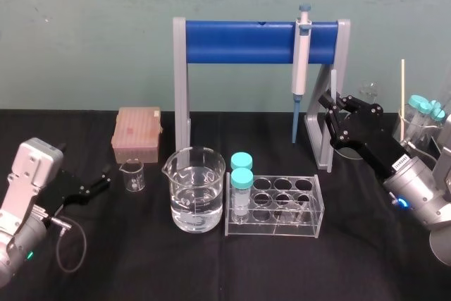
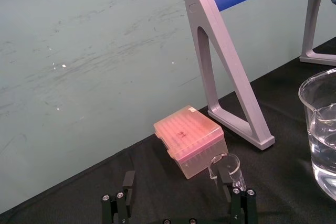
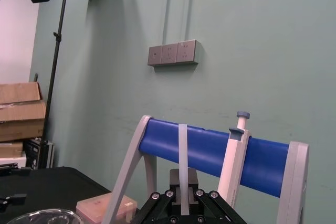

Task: Pick up the stirring rod with one hand, then place it down.

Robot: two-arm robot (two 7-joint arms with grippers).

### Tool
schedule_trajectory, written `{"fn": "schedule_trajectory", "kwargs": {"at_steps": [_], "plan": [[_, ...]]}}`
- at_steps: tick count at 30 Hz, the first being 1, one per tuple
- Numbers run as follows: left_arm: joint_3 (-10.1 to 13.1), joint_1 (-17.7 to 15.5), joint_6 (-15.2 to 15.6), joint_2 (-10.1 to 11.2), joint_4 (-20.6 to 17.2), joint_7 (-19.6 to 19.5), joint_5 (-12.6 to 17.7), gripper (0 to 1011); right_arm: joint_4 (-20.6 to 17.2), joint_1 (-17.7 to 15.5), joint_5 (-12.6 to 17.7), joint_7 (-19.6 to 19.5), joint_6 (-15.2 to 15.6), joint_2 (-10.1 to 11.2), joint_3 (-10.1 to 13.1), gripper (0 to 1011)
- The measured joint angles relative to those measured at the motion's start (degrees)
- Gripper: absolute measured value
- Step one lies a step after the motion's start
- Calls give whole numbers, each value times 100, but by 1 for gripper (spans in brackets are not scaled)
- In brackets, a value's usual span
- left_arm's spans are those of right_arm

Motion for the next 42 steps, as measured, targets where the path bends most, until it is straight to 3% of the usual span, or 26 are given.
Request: {"fn": "schedule_trajectory", "kwargs": {"at_steps": [42], "plan": [[0,0,0,0,0,0,0,1000,1,0,0,0,0,0,0,72]]}}
